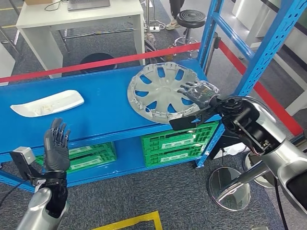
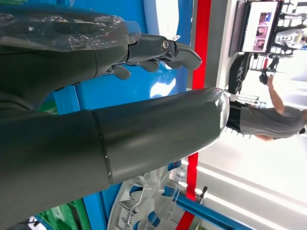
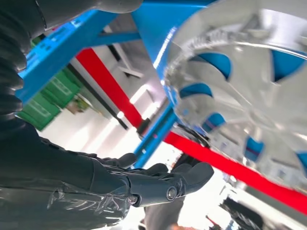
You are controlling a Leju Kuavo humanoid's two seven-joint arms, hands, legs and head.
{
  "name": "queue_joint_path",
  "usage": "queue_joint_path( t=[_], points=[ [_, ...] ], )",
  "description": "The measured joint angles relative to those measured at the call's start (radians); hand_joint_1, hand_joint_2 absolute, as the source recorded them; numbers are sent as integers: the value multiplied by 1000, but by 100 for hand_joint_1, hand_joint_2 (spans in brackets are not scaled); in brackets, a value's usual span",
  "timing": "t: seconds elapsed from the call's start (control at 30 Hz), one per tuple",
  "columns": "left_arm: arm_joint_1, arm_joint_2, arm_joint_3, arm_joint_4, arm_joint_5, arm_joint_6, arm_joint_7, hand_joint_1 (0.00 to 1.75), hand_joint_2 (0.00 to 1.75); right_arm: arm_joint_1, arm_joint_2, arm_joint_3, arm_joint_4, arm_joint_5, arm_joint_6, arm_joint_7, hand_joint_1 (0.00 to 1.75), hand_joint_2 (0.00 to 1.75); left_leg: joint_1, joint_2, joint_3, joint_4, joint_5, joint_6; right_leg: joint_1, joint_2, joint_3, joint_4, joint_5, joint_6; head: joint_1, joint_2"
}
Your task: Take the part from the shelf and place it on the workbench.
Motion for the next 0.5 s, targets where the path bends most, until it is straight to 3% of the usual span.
queue_joint_path(
  t=[0.2, 0.5],
  points=[
    [0, 0, 1, 0, -3, 2, -4, 0, 0, -38, 0, 6, -5, 11, -93, -32, 0, 175, 0, 0, 0, 0, 0, 0, 0, 0, 0, 0, 0, 0, 0, 0],
    [-6, -4, 4, 2, -6, -28, -29, 0, 0, -43, 16, 47, 132, 44, -244, -148, 0, 175, 0, -1, 0, 0, 0, 0, 1, -1, 0, 0, 0, 0, 0, 0]
  ],
)
